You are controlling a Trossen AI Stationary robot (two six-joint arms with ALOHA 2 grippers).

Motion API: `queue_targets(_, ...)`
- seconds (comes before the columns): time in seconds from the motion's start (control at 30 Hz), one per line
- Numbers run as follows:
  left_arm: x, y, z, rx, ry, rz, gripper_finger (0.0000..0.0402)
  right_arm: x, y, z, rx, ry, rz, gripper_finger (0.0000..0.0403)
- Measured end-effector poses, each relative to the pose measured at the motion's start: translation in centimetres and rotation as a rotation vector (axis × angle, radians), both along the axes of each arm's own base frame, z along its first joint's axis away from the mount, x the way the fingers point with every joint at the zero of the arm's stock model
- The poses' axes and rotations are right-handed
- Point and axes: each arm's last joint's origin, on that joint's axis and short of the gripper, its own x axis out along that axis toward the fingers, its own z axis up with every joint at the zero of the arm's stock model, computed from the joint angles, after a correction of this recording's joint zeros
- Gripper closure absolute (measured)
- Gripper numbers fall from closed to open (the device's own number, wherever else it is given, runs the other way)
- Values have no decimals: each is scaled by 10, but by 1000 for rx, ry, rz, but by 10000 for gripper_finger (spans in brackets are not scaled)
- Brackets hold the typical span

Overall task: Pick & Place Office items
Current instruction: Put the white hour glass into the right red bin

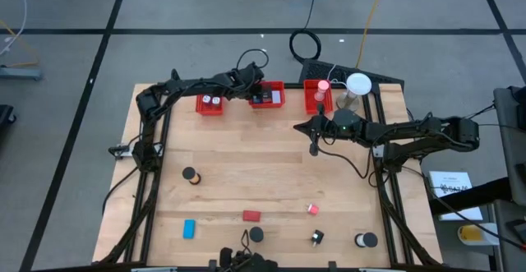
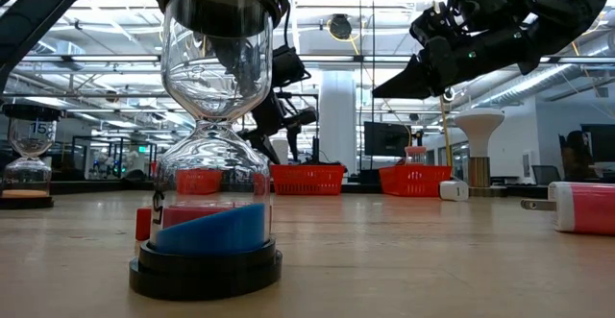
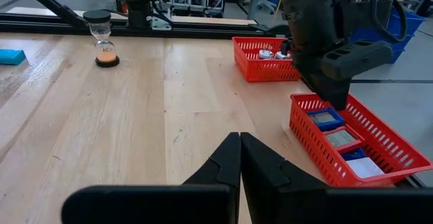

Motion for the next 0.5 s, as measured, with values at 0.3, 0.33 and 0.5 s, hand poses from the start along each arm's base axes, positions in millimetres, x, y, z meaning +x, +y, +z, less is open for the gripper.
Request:
queue_targets(0.3,-10,-29,40,200,192,-224,260,0,0,-1,2,9,0,399)
queue_targets(0.33,-12,-39,44,232,218,-272,274,0,0,-1,3,9,0,399)
queue_targets(0.5,-30,-84,47,394,133,-423,356,-1,0,-2,12,23,-3,399)
